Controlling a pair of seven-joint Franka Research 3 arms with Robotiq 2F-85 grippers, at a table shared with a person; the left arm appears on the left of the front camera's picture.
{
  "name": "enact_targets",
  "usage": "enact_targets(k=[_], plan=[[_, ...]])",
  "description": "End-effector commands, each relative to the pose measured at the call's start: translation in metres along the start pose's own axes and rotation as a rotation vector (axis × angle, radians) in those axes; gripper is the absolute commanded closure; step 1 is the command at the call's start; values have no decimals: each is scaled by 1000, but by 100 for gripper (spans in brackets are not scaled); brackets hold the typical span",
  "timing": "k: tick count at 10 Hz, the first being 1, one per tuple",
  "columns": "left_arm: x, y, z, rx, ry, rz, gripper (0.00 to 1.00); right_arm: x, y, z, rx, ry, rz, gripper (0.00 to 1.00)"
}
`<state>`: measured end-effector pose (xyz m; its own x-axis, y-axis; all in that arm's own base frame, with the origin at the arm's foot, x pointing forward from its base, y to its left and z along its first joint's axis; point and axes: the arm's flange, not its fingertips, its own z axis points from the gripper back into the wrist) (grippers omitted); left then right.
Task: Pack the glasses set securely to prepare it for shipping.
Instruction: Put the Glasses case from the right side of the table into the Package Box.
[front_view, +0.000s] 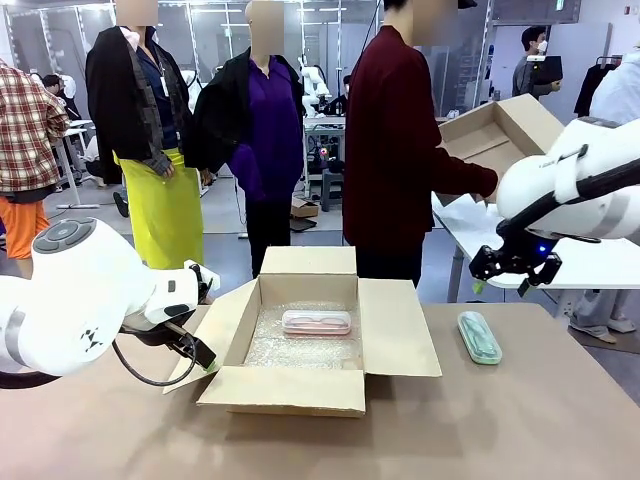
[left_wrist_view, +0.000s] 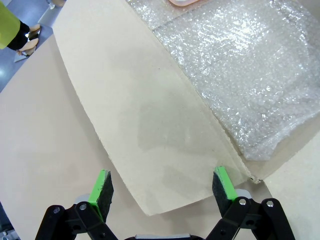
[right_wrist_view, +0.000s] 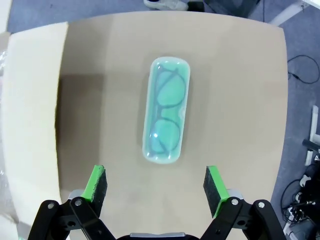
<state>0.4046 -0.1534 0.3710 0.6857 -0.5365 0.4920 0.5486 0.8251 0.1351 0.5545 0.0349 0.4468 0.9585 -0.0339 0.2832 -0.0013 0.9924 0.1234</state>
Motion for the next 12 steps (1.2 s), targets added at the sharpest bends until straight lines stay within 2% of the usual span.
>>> enact_targets(k=[1,5,12], plan=[[-1,1,2,0,-3,4,0,16,7,-15,-56,30,-35,2],[-1,1,2,0,-3,4,0,20,11,-56,-105,69,-39,2],[-1,1,2,0,-3,4,0,36,7,-112,-146,71,-14,2]])
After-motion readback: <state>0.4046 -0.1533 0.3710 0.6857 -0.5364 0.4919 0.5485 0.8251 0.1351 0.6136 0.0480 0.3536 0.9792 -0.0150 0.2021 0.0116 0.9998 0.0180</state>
